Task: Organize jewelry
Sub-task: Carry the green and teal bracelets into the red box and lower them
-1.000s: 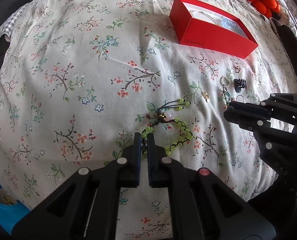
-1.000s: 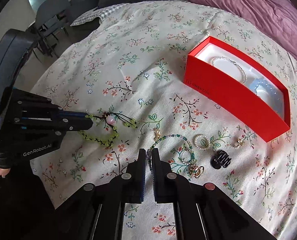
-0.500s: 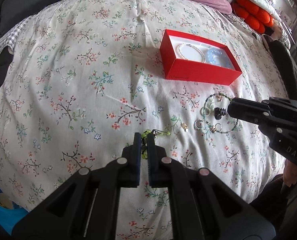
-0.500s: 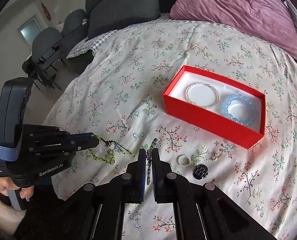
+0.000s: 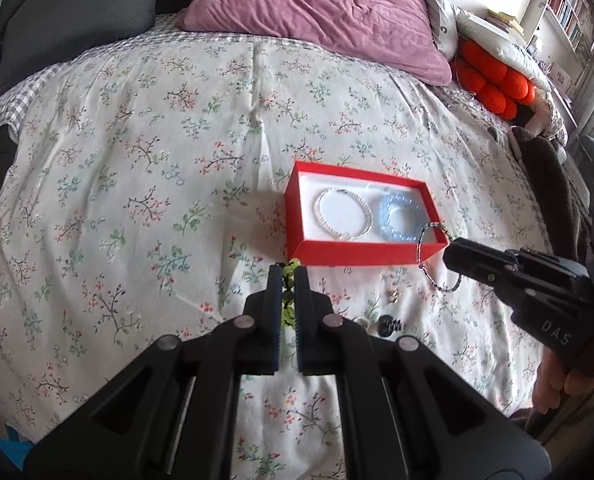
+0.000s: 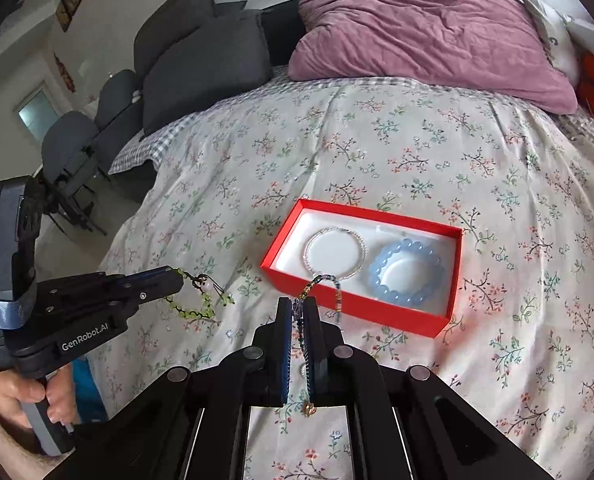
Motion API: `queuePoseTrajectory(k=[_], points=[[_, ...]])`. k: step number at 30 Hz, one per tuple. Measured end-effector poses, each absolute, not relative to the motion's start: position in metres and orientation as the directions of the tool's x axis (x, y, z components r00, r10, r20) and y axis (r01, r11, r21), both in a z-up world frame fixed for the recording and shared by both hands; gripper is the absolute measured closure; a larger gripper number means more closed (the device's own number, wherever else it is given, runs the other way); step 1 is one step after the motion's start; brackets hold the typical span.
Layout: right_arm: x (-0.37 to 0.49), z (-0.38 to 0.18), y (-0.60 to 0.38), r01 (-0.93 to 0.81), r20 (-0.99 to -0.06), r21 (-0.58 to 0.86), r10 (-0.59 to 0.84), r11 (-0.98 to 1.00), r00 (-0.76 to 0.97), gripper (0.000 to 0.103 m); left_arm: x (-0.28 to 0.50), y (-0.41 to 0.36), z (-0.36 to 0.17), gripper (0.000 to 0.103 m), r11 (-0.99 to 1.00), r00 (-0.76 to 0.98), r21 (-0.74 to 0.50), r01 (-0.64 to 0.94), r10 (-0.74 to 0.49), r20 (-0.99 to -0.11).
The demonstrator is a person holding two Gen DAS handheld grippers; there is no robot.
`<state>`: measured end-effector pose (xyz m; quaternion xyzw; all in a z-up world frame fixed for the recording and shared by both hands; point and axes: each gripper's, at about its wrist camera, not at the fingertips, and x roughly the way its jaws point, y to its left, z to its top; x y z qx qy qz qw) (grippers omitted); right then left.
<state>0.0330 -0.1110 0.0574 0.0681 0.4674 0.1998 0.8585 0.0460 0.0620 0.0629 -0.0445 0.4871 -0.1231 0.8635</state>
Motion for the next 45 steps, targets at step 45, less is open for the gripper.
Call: queuePoseTrajectory(k=[45], points=[[0.103,0.017,-0.142,-0.163,-0.770,0.380,0.409,0.911,0.490,0.097,0.118,-0.006,-0.003,0.097,0.975,0.510,-0.133,0.180,-0.208,-0.835]])
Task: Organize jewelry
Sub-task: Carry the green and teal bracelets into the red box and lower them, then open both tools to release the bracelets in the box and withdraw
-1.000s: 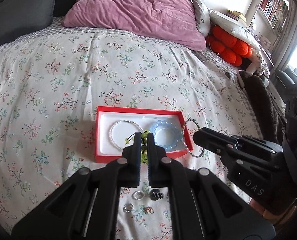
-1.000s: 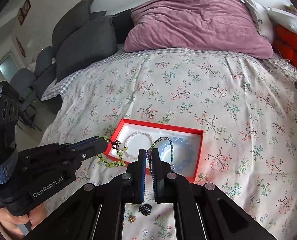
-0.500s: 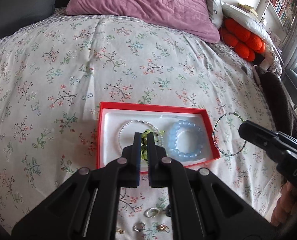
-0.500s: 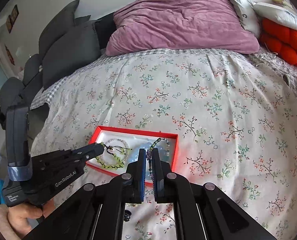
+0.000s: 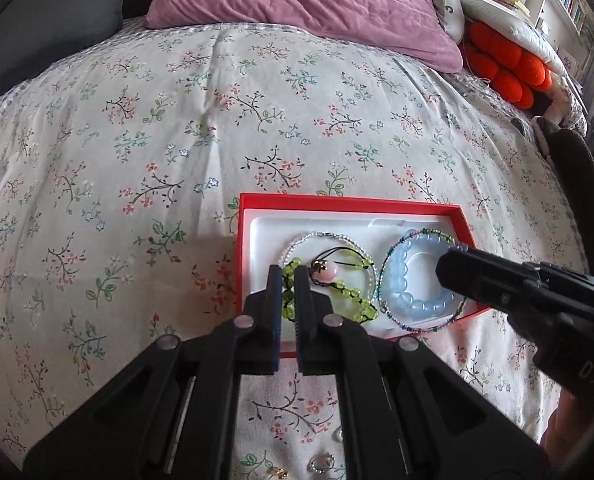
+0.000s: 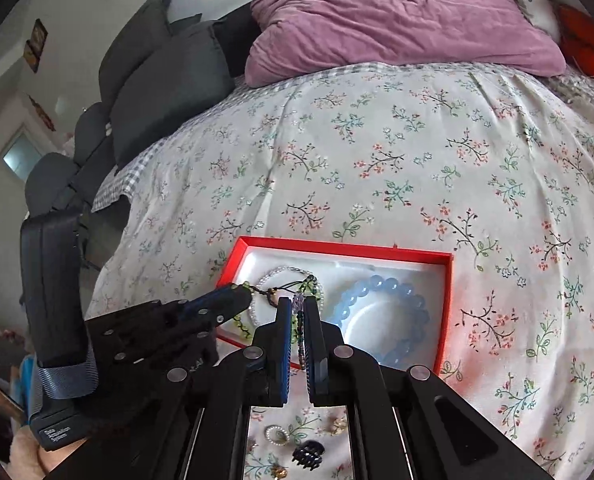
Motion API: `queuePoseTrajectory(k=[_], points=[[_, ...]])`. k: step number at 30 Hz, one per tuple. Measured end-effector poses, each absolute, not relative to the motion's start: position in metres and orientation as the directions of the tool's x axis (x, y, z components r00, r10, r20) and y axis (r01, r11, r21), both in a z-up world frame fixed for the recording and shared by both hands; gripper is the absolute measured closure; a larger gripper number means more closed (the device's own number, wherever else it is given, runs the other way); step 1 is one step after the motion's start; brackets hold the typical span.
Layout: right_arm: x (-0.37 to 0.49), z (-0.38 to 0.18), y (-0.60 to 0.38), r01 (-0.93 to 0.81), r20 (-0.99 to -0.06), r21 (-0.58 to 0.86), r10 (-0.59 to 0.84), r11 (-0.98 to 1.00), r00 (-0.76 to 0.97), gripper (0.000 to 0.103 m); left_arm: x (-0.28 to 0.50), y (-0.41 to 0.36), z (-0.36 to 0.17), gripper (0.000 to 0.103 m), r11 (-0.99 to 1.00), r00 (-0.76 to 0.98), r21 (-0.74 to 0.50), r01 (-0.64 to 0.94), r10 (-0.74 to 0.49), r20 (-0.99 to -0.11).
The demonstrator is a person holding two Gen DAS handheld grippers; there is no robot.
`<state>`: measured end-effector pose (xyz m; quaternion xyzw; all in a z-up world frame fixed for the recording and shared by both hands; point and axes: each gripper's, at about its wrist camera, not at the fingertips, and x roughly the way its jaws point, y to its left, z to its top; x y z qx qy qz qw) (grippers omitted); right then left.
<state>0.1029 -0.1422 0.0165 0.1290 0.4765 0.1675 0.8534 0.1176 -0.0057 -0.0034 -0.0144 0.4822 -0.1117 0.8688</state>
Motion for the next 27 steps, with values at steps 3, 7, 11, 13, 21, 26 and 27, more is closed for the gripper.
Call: queuePoseTrajectory(k=[3,7,11,13,21,26,27], points=[[0.105,0.012,-0.152,-0.127,-0.794,0.319,0.338,0.939,0.505,0.097,0.118,-0.008,-0.004,0.097,0.976,0.520,-0.118,0.185,-0.199,-0.831],[0.106,0.008,-0.164,-0.095,-0.817,0.241,0.254,0.966,0.518,0.097,0.119,-0.012,-0.004,0.097,0.979,0.537,-0.086,0.184,-0.174,-0.826],[0.107,0.004,-0.171,-0.062,-0.822,0.193,0.195,0.979,0.535,0.097,0.120,-0.013,-0.004,0.097,0.980,0.545,-0.083,0.178,-0.169,-0.821],[0.108,0.003,-0.176,-0.045,-0.823,0.205,0.197,0.978,0.532,0.096,0.120,-0.014,-0.003,0.097,0.981,0.544,-0.084,0.174,-0.167,-0.823],[0.107,0.007,-0.183,-0.044,-0.842,0.219,0.211,0.975,0.496,0.089,0.113,-0.016,0.007,0.074,0.981,0.560,-0.043,0.192,-0.145,-0.816],[0.102,0.013,-0.185,-0.056,-0.844,0.222,0.220,0.974,0.489,0.089,0.105,-0.017,0.015,0.064,0.978,0.565,-0.030,0.205,-0.143,-0.813],[0.100,0.014,-0.185,-0.059,-0.844,0.222,0.222,0.973,0.488,0.089,0.103,-0.018,0.016,0.059,0.978,0.566,-0.024,0.207,-0.140,-0.813]])
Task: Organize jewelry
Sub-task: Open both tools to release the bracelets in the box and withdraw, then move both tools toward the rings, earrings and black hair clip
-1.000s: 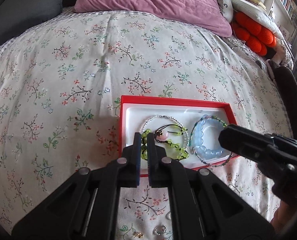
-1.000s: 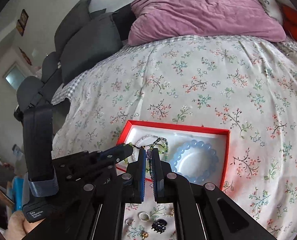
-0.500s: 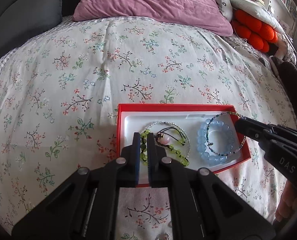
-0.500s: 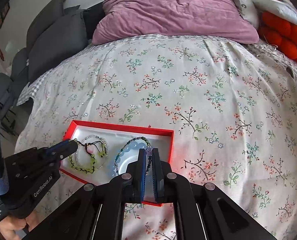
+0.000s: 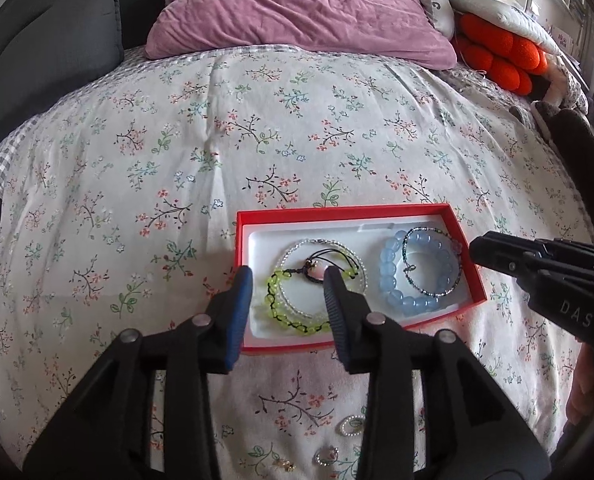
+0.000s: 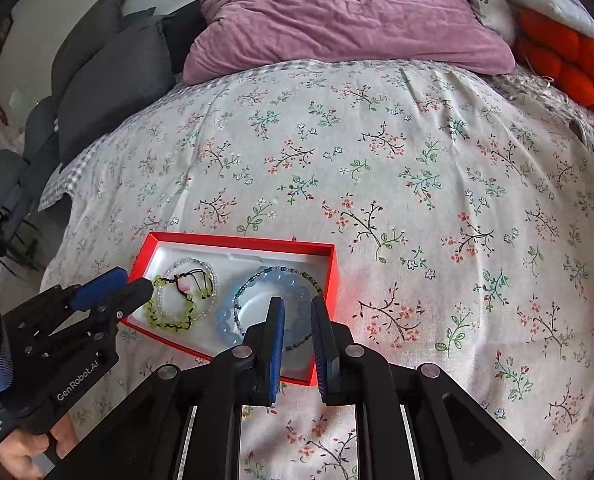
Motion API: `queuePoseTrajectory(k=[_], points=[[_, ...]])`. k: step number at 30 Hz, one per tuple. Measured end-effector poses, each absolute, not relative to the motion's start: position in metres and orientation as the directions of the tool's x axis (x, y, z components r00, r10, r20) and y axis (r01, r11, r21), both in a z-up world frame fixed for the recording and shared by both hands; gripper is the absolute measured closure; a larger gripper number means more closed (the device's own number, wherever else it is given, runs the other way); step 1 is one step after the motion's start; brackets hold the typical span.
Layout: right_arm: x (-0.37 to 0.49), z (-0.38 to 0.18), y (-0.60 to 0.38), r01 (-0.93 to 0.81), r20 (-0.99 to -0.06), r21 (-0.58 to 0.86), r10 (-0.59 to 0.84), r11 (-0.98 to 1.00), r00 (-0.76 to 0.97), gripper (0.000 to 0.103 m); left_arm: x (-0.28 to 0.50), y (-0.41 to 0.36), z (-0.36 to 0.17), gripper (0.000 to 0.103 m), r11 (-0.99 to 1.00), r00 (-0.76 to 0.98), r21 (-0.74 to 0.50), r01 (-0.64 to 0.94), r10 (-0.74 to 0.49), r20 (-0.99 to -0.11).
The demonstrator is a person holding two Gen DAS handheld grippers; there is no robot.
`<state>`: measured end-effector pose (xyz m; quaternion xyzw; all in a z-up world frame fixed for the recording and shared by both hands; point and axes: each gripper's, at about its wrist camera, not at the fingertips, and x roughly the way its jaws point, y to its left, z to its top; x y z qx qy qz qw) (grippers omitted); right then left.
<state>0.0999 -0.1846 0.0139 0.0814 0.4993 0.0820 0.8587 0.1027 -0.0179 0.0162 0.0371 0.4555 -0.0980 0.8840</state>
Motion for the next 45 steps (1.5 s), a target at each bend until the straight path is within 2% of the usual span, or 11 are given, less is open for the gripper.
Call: queuePoseTrajectory(k=[6,12,14,16,21,23,25,33,34,39,45], points=[[0.086,0.022,-0.180,-0.099,-0.848,0.196,0.220,0.976,0.482,0.087,0.089,-0.015,0.019,0.038,0.984,0.544,-0.014,0.176,-0.110,-0.832],[0.068,0.027,-0.171,-0.147,-0.855,0.174,0.223,0.974,0.468,0.076,0.073,-0.007,0.018,0.024,0.986,0.505,-0.025,0.164,-0.105,-0.857],[0.062,0.027,-0.168,-0.162,-0.858,0.164,0.222,0.973,0.464,0.070,0.068,-0.004,0.017,0.022,0.987,0.492,-0.028,0.159,-0.104,-0.864],[0.055,0.027,-0.165,-0.173,-0.858,0.156,0.220,0.973,0.465,0.044,0.063,-0.001,0.016,0.022,0.987,0.476,-0.033,0.158,-0.106,-0.873],[0.040,0.028,-0.162,-0.184,-0.853,0.146,0.218,0.972,0.475,0.031,0.050,0.010,0.013,0.019,0.988,0.445,-0.036,0.148,-0.099,-0.890],[0.034,0.028,-0.163,-0.184,-0.847,0.128,0.204,0.975,0.491,0.026,0.046,0.014,0.012,0.015,0.989,0.439,-0.024,0.145,-0.086,-0.895],[0.028,0.027,-0.162,-0.192,-0.850,0.098,0.182,0.977,0.494,0.015,0.042,0.018,0.011,0.008,0.990,0.439,-0.008,0.142,-0.070,-0.896],[0.006,0.020,-0.159,-0.234,-0.833,-0.008,0.123,0.972,0.540,0.005,0.025,0.035,0.005,0.001,0.991,0.455,0.048,0.125,-0.014,-0.890],[0.003,0.019,-0.157,-0.239,-0.831,-0.044,0.097,0.970,0.547,0.000,0.023,0.037,0.003,0.001,0.990,0.456,0.060,0.125,-0.004,-0.890],[-0.003,0.004,-0.156,-0.278,-0.873,0.017,0.149,0.960,0.464,0.000,0.013,0.043,-0.009,0.001,0.986,0.451,0.078,0.147,0.004,-0.892],[-0.014,-0.014,-0.152,-0.312,-0.893,0.004,0.144,0.950,0.427,0.000,-0.003,0.045,-0.027,0.001,0.976,0.427,0.051,0.214,-0.047,-0.903]])
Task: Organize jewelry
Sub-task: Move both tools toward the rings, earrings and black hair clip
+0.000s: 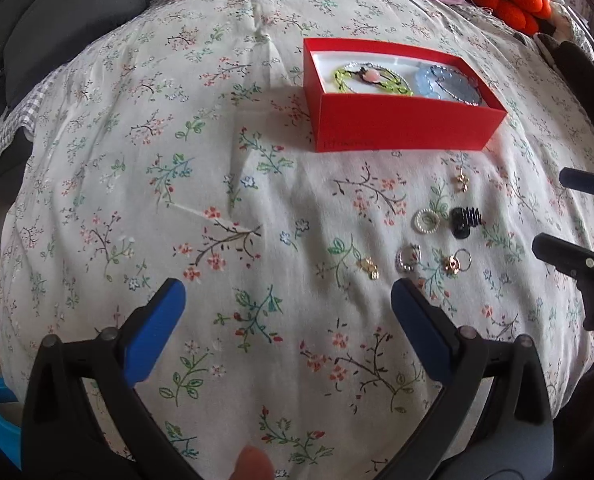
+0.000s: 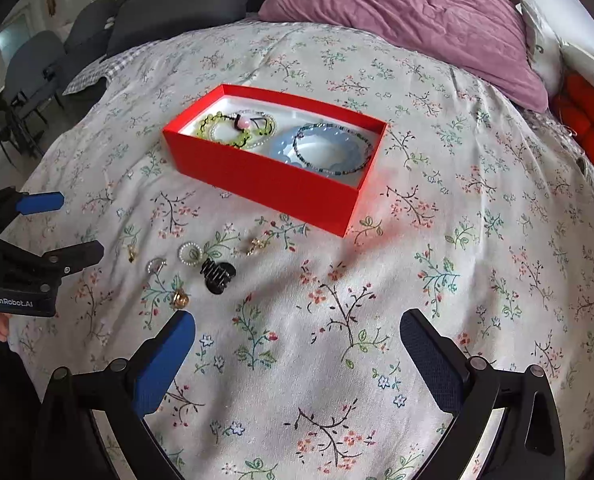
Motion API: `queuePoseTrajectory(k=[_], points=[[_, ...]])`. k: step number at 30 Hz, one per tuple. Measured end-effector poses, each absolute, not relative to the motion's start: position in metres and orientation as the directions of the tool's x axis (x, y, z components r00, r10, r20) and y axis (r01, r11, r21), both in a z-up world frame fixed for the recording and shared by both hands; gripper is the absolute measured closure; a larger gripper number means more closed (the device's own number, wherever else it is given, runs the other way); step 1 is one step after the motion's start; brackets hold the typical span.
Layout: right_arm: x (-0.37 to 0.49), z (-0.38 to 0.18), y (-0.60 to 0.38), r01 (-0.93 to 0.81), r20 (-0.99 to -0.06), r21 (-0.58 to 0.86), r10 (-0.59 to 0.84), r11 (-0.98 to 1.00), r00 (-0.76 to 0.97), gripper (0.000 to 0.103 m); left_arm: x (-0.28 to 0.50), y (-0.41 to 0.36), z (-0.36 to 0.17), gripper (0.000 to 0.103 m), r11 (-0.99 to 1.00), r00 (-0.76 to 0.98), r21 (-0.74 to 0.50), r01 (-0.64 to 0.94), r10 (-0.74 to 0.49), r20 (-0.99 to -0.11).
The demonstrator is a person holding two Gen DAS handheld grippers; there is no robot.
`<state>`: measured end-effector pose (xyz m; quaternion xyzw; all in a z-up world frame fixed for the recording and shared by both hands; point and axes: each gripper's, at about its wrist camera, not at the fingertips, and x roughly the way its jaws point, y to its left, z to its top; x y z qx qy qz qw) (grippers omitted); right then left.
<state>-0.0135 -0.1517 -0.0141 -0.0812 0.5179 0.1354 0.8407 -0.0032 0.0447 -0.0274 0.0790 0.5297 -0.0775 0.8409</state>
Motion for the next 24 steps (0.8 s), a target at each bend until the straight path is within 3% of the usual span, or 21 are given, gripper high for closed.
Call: queuePoseTrajectory(k=[11,24], points=[[-0.020,-0.050,-0.160,-0.332,-0.928,-0.031,0.096,0.943,0.360,0.000,-0.033,0.003,-0.042,0.001,0.893,0.390,-0.032,0.449,-0.228,-0.892],[-0.028,-0.065,-0.181,-0.321,-0.932,0.031,0.143,0.947,0.332,0.000,-0.028,-0.023,-0.050,0.004,0.848,0.307,-0.188,0.495,-0.373,-0.875]])
